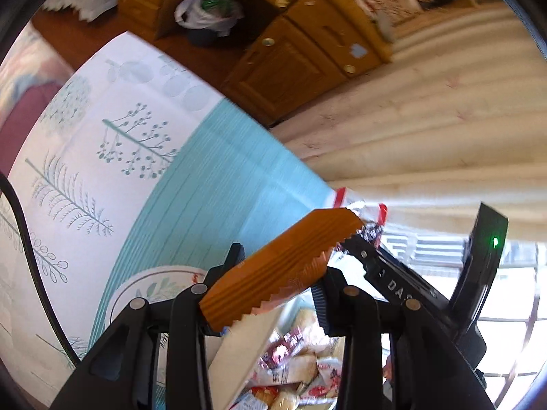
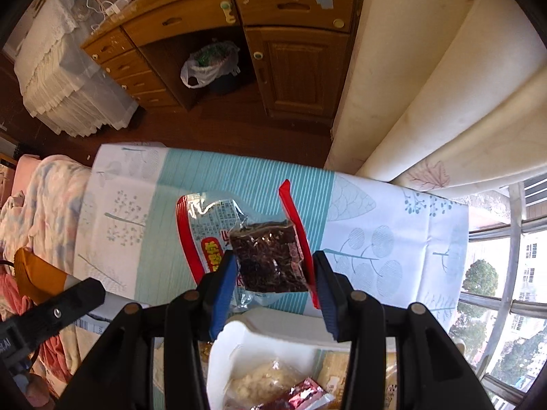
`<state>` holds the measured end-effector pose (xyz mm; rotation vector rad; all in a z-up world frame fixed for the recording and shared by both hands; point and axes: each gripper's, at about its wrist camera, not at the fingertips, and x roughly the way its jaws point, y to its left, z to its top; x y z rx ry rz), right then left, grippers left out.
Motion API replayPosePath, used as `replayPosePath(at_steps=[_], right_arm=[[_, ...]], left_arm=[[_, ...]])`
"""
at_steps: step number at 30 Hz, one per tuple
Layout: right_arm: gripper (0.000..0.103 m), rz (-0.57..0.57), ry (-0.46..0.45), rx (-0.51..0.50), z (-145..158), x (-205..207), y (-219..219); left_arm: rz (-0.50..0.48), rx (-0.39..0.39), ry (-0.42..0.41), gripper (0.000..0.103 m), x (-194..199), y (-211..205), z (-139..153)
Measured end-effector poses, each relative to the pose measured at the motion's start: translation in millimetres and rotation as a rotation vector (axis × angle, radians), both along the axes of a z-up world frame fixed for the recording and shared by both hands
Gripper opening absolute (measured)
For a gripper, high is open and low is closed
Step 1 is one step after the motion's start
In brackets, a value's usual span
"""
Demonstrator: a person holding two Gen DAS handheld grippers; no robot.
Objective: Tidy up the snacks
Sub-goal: 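Carry both held packs over the white tray and open both tools to release them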
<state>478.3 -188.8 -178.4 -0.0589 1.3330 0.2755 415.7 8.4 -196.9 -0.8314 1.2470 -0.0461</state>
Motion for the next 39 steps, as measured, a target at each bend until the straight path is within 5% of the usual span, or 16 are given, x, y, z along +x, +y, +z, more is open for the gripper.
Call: replayPosePath(at_steps=[7, 18, 26, 39], right_arm=[[0.045, -0.055, -0.066, 0.031, 40.1, -23.2, -12.8], [0.045, -0.149, -0.086, 0.052, 56.6, -82.8, -51.0], [0.045, -0.186, -0.003, 0.065, 27.4, -136.8, -69.8], [0.046, -0.221, 0.151, 0.152, -29.6, -207.8, -96.9]], left_arm=[[-0.115, 0.041, -0.102, 0.036, -29.6, -24.8, 32.0], [-0.287, 0.105, -0.269, 0.036, -86.0, -66.1, 60.8], [-0.438, 0.205, -0.371, 0.036, -117.6, -103.9, 72.7], [-0.635, 0.326, -0.352, 0.037, -153.7, -168.9, 56.6]])
